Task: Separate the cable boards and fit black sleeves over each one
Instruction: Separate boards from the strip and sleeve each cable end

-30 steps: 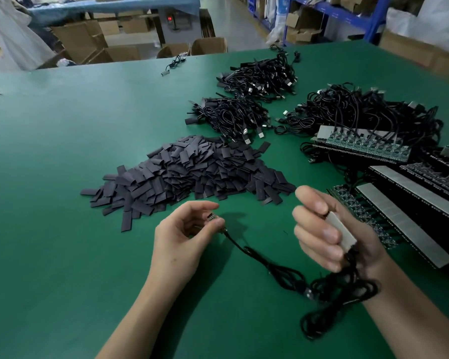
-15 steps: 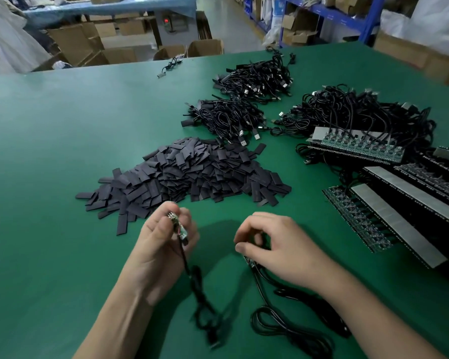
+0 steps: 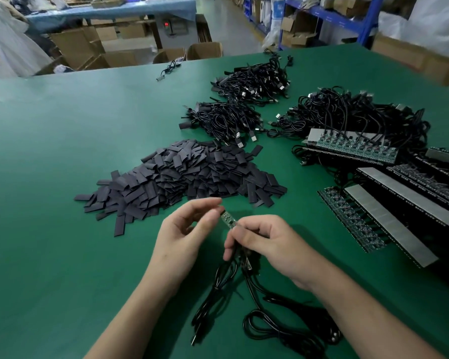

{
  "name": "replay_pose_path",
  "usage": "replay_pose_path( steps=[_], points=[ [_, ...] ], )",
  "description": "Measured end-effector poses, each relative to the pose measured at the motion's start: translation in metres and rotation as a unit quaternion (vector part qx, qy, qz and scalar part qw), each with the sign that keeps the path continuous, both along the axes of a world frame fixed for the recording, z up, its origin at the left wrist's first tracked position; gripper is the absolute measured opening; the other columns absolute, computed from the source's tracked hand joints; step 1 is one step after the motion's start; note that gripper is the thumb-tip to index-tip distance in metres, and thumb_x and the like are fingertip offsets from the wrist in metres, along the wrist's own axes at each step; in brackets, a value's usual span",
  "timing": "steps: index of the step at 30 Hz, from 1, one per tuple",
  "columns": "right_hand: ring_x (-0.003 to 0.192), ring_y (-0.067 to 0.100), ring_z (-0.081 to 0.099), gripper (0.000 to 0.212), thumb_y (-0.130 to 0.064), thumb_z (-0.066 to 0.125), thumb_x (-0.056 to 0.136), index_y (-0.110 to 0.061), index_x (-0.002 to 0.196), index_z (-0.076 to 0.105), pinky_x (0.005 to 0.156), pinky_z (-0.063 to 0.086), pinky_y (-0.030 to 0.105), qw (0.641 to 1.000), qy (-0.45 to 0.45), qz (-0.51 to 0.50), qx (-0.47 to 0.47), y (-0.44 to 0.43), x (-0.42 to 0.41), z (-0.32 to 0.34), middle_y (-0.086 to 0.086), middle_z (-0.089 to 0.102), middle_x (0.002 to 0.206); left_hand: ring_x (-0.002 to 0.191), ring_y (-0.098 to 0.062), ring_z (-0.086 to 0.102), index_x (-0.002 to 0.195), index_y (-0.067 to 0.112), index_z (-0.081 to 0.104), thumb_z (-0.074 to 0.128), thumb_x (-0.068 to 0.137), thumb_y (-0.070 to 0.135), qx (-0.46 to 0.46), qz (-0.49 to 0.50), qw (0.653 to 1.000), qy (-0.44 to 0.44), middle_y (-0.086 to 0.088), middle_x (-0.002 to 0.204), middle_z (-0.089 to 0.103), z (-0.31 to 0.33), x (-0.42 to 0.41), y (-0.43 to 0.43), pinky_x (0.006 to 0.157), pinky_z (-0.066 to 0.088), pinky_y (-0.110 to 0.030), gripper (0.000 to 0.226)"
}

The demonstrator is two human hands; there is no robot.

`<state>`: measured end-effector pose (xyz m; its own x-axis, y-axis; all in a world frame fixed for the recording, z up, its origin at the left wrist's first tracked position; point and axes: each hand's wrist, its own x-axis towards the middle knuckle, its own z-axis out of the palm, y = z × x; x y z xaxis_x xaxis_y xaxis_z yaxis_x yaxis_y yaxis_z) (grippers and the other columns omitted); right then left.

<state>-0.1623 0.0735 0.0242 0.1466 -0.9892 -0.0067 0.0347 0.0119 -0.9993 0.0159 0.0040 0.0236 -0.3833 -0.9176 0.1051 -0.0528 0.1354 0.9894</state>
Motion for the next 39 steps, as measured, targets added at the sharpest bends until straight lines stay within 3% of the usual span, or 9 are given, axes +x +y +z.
replay_pose_path(
  steps=[2,6,10,16,18,24,30,33,39],
  points=[
    [0.084,0.011,0.071,0.027,-0.031,0.056,0.103,-0.025,0.086,0.077,0.082,0.050,0.016,0.999,-0.041,-0.013,0.004,0.001,-0.003,0.001,0.004,0.077,0.084,0.097,-0.005,0.069,0.109,0.032,0.075,0.070,0.096,0.029,-0.077,0.022,0.991,-0.106,0.010,0.103,0.076,0.004,-0.003,-0.014,0.086,0.055,-0.026,0.015],
    [0.076,0.011,0.067,0.028,-0.040,0.061,0.096,-0.021,0.088,0.079,0.083,0.051,0.021,0.989,-0.147,0.004,-0.003,0.002,-0.009,0.004,0.006,0.072,0.076,0.089,-0.004,0.065,0.120,0.029,0.072,0.076,0.091,0.029,-0.245,0.042,0.919,-0.306,0.013,0.103,0.070,0.010,-0.030,-0.042,0.085,0.055,-0.031,0.030],
    [0.075,0.016,0.068,0.027,-0.044,0.070,0.092,-0.018,0.090,0.077,0.082,0.054,0.029,0.956,-0.286,0.058,-0.020,0.005,-0.016,0.007,-0.001,0.068,0.066,0.105,-0.017,0.064,0.128,0.030,0.067,0.070,0.091,0.045,-0.308,0.046,0.862,-0.399,0.008,0.113,0.065,-0.001,-0.068,-0.049,0.086,0.054,-0.035,0.040],
    [0.051,0.009,0.065,0.027,-0.030,0.057,0.104,-0.007,0.098,0.070,0.048,0.053,0.022,0.869,-0.479,0.125,-0.006,0.006,-0.039,0.011,-0.002,0.065,0.062,0.106,-0.021,0.064,0.119,0.027,0.073,0.068,0.095,0.038,-0.346,0.049,0.837,-0.421,0.005,0.112,0.067,-0.010,-0.079,-0.059,0.080,0.052,-0.035,0.027],
    [0.041,0.005,0.057,0.027,-0.032,0.056,0.103,-0.010,0.094,0.070,0.040,0.047,0.019,0.888,-0.451,0.085,0.013,0.005,-0.044,0.011,-0.004,0.059,0.057,0.103,-0.020,0.065,0.117,0.027,0.074,0.069,0.095,0.036,-0.353,0.052,0.838,-0.412,0.006,0.110,0.068,-0.009,-0.076,-0.059,0.079,0.053,-0.034,0.025],
    [0.042,0.009,0.034,0.029,-0.040,0.058,0.096,-0.013,0.091,0.068,0.041,0.032,0.019,0.978,-0.162,-0.106,0.073,-0.003,-0.041,0.002,-0.001,0.046,0.058,0.086,-0.010,0.066,0.106,0.028,0.078,0.078,0.087,0.029,-0.327,0.090,0.874,-0.349,0.014,0.098,0.068,-0.002,-0.048,-0.049,0.075,0.054,-0.028,0.020],
    [0.047,0.009,0.031,0.020,-0.031,0.060,0.103,-0.014,0.094,0.065,0.043,0.031,0.019,0.985,-0.056,-0.146,0.067,-0.003,-0.033,-0.004,-0.005,0.046,0.060,0.089,-0.008,0.067,0.102,0.027,0.080,0.083,0.084,0.023,-0.261,-0.002,0.942,-0.211,0.015,0.096,0.071,0.002,-0.016,-0.020,0.070,0.040,-0.008,0.018],
    [0.047,0.009,0.031,0.024,-0.029,0.064,0.102,-0.023,0.079,0.064,0.043,0.029,0.019,0.991,-0.036,-0.112,0.071,-0.002,-0.027,-0.005,-0.004,0.044,0.061,0.089,-0.009,0.069,0.101,0.024,0.080,0.084,0.083,0.017,-0.249,-0.018,0.953,-0.172,0.014,0.095,0.073,-0.002,-0.008,-0.005,0.070,0.042,-0.011,0.019],
    [0.045,0.008,0.030,0.019,-0.022,0.064,0.102,-0.018,0.083,0.068,0.042,0.026,0.019,0.992,-0.003,-0.095,0.078,-0.002,-0.022,-0.009,-0.004,0.042,0.058,0.093,-0.008,0.068,0.102,0.025,0.079,0.084,0.083,0.015,-0.256,-0.016,0.951,-0.170,0.016,0.096,0.071,-0.010,-0.002,0.001,0.073,0.049,-0.022,0.022]
  ],
)
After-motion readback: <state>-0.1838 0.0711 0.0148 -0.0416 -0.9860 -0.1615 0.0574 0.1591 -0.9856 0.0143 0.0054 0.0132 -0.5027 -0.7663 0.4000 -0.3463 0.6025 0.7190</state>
